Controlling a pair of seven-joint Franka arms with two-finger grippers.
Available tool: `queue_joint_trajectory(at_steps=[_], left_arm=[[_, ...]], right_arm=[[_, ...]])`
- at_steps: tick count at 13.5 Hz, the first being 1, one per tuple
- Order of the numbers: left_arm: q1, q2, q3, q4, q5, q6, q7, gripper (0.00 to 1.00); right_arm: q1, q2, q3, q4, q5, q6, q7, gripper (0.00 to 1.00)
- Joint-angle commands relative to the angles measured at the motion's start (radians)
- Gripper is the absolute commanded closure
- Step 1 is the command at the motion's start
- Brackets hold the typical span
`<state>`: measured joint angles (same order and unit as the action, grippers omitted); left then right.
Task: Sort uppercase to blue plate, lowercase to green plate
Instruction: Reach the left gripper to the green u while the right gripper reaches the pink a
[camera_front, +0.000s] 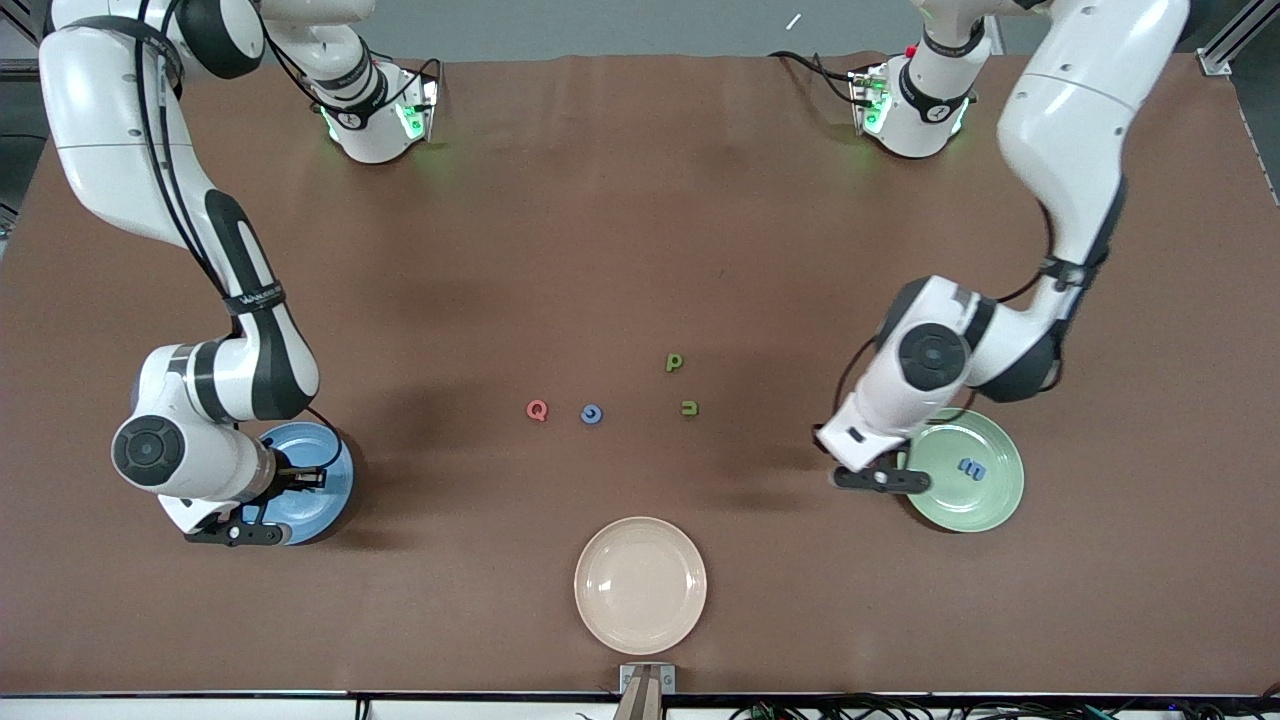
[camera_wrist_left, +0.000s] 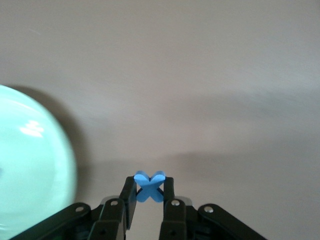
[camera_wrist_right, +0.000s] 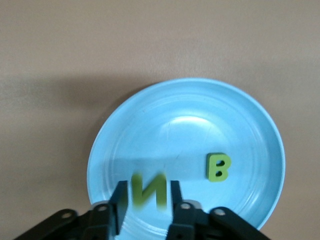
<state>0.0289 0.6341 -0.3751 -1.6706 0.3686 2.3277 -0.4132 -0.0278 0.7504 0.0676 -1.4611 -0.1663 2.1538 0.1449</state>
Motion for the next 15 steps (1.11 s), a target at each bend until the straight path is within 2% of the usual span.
queue_joint_trajectory(at_steps=[1,4,5,6,7,8,12,13,15], left_arm=[[0.121,-0.016,-0.012,-0.021,0.012,-0.014,0.135,0.99],[0.160,0.021,-0.010,-0.041,0.009,-0.014,0.122,0.98],[0.164,0.030,-0.008,-0.043,0.009,-0.014,0.120,0.95],[0.180,0.042,-0.008,-0.044,0.009,-0.014,0.119,0.79],[0.196,0.050,-0.008,-0.044,0.010,-0.014,0.117,0.52],[0.200,0.047,-0.008,-0.046,0.010,-0.013,0.117,0.01],[0.189,-0.005,-0.024,-0.047,0.003,-0.037,0.100,0.00],[0.186,-0.017,-0.054,-0.044,0.001,-0.051,0.055,0.01],[0.166,-0.014,-0.125,-0.037,0.001,-0.053,-0.072,0.10]], right_arm=[[0.003,-0.005,0.009,-0.011,-0.026,0.012,-0.007,0.07],[0.046,-0.009,0.018,-0.019,-0.012,-0.009,0.016,0.06],[0.077,-0.013,0.023,-0.021,-0.007,-0.037,0.047,0.06],[0.112,-0.013,0.024,-0.021,0.016,-0.052,0.100,0.06],[0.158,-0.014,0.023,-0.021,0.040,-0.055,0.137,0.05],[0.193,-0.014,0.023,-0.025,0.053,-0.054,0.148,0.05],[0.319,-0.010,0.021,-0.027,0.161,-0.028,0.151,0.02],[0.345,-0.006,0.021,-0.028,0.165,-0.016,0.156,0.01],[0.399,-0.006,0.021,-0.036,0.165,-0.006,0.220,0.01]])
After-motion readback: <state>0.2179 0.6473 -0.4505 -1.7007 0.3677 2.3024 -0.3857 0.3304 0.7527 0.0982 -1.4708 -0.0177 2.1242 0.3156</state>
